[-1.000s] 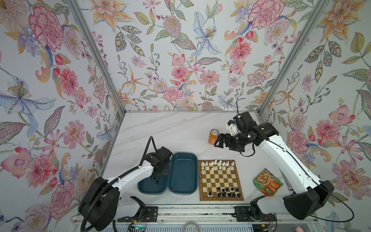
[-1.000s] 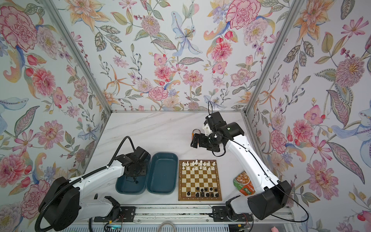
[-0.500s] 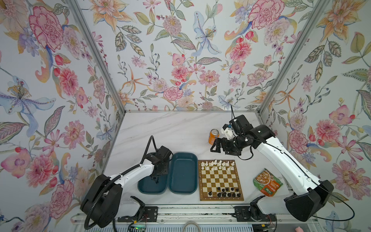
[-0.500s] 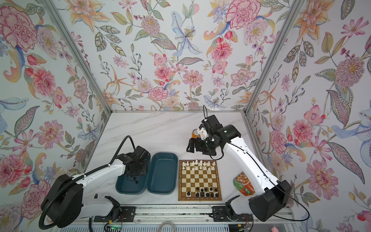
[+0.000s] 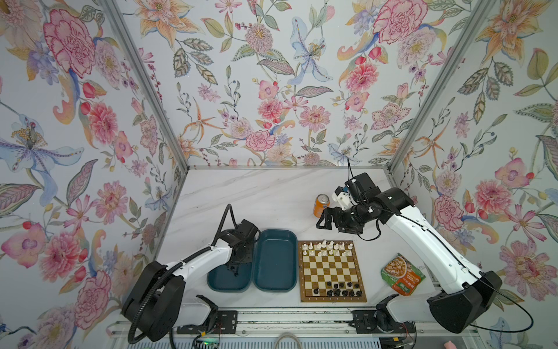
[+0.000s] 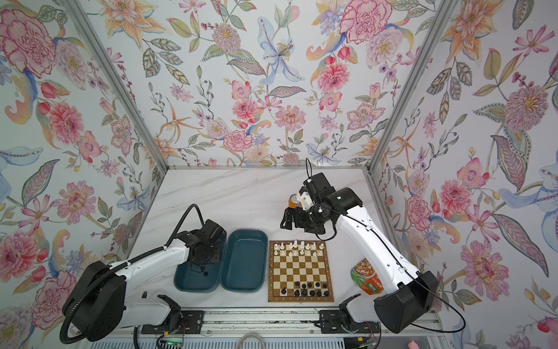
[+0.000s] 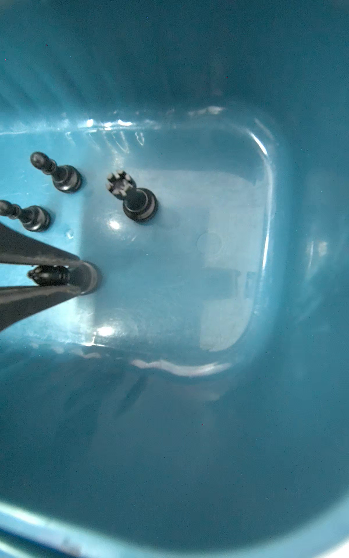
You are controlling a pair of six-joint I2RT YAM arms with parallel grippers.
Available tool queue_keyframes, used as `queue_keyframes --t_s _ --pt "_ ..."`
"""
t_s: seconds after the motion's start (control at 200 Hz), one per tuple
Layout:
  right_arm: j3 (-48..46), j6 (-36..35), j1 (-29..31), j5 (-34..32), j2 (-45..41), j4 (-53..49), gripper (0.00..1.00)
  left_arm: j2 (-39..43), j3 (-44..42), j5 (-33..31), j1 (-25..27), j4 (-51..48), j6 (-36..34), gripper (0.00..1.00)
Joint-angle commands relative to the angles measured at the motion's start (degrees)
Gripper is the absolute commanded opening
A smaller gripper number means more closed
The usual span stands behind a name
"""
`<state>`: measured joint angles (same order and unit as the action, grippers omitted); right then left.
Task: Set up the chess pieces on the board
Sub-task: 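Lower the left gripper onto a black pawn in the teal tray and close, then lift the black pawn to the board while the right gripper returns beside it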
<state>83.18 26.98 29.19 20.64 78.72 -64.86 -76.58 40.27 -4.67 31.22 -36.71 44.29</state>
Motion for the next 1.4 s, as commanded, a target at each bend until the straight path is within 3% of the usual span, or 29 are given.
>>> queue_keyframes --t_s 0.0,0.28,0.445,0.956,1.396 --pt "-0.7 -0.6 0.2 0.4 -0.8 -0.4 0.99 -0.5 1.2 0.0 -0.6 -0.4 -0.6 0.1" --pt "-1.8 -0.2 0.2 0.0 -2.6 -0.7 0.99 1.8 7.5 -0.7 -0.4 -6.0 -1.1 0.07" --pt "-4.2 0.2 0.2 -0.5 -5.5 -1.3 0.99 3.3 12.9 -1.1 2.6 -9.6 0.4 0.08" --pt "-12.4 4.1 -0.2 -5.5 -22.4 -10.8 0.99 -6.9 29.9 -5.8 32.2 -12.4 13.7 0.07" --pt "-15.9 6.2 -0.2 -6.4 -34.0 -18.5 0.99 -16.7 35.7 -6.6 46.8 -10.1 20.2 0.06"
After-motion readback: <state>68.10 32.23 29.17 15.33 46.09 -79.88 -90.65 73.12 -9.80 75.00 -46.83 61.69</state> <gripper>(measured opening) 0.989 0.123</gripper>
